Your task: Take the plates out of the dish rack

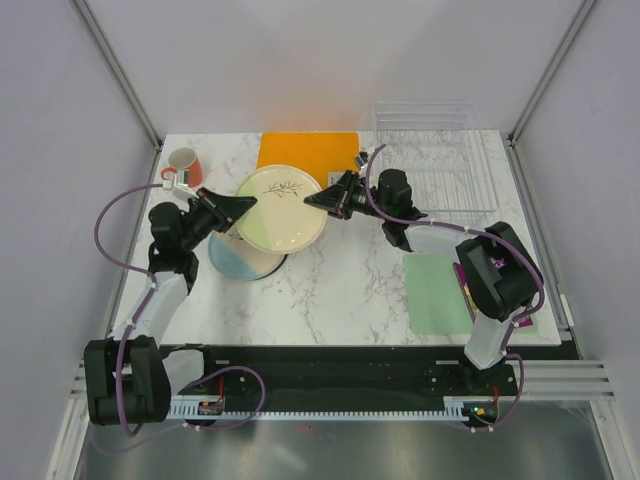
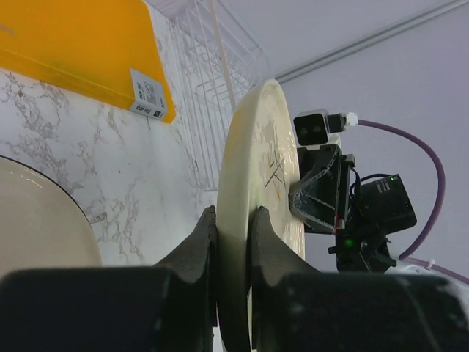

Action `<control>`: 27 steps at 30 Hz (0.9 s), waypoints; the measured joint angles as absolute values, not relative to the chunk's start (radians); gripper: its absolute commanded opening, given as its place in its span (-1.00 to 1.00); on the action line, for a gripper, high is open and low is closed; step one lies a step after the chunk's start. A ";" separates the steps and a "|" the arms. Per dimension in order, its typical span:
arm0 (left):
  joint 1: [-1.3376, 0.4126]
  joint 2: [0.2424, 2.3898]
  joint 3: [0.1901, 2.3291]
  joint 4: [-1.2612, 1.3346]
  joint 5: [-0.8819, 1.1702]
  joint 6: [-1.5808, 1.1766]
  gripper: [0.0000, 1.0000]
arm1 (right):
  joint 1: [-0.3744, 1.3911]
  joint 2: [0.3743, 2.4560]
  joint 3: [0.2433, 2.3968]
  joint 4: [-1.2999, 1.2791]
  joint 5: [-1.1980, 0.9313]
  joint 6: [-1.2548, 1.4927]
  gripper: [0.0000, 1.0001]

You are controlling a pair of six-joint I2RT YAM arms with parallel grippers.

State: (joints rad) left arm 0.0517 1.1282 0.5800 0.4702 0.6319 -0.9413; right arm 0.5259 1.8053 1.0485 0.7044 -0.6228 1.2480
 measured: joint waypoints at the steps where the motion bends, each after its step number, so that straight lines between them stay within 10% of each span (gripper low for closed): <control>1: 0.053 1.124 0.581 0.466 0.633 -0.957 -0.95 | 0.525 1.808 1.048 0.722 -0.629 1.255 -0.82; 5: 0.052 1.098 0.604 0.390 0.620 -0.941 -0.96 | 0.524 1.808 1.049 0.731 -0.639 1.271 0.00; 27: 0.129 1.079 0.660 -0.073 0.281 -0.603 -0.95 | 0.357 1.497 1.198 0.162 -0.480 0.753 0.31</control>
State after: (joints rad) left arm 0.1287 1.0786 0.6601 -0.0734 0.2810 -0.6025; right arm 0.3573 1.4971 1.1984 0.1619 -0.4801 0.7528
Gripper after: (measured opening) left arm 0.234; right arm 0.658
